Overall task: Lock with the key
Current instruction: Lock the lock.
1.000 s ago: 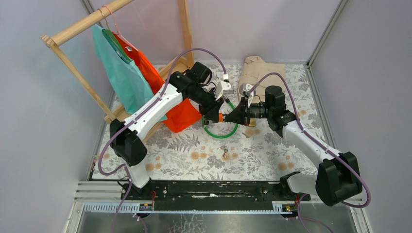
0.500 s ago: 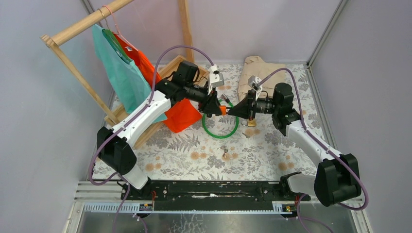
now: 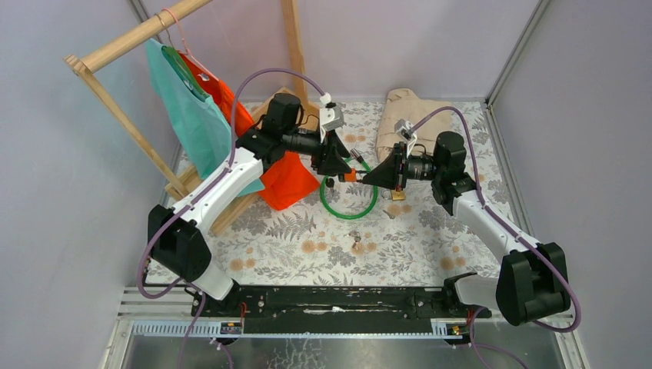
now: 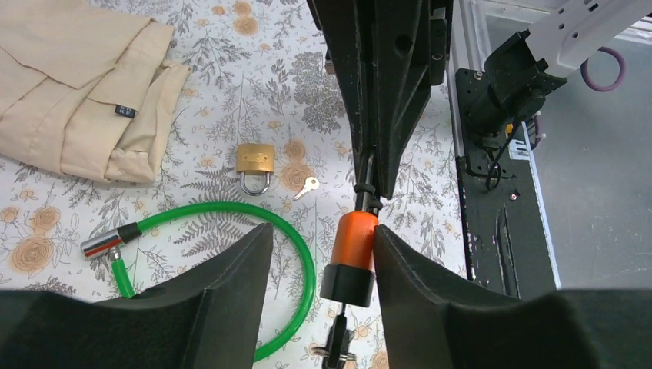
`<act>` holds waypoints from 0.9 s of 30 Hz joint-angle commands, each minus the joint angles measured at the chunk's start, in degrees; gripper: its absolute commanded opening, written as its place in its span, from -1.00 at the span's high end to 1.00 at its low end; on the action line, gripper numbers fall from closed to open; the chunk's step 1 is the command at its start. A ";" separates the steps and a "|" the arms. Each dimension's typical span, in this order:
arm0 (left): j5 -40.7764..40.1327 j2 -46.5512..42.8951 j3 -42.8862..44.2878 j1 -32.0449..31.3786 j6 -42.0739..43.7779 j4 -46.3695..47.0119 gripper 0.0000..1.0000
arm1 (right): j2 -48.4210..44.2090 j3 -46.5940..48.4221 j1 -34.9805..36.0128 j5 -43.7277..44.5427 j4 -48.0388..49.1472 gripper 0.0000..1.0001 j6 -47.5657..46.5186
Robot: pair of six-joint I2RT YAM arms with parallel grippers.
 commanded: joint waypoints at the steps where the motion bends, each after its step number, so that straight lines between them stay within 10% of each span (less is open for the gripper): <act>1: 2.56 -1.47 -1.25 1.49 -1.09 6.16 -0.21 | -1.10 0.56 -0.84 -3.73 4.77 1.00 2.22; 13: 10.06 -3.93 -8.20 2.77 -1.80 10.90 -0.81 | -1.46 1.55 -2.39 -4.34 5.31 1.00 3.80; 27: 10.01 -2.51 -12.98 1.63 -7.17 21.66 -0.50 | -1.74 0.65 -2.34 -4.76 8.57 1.00 6.58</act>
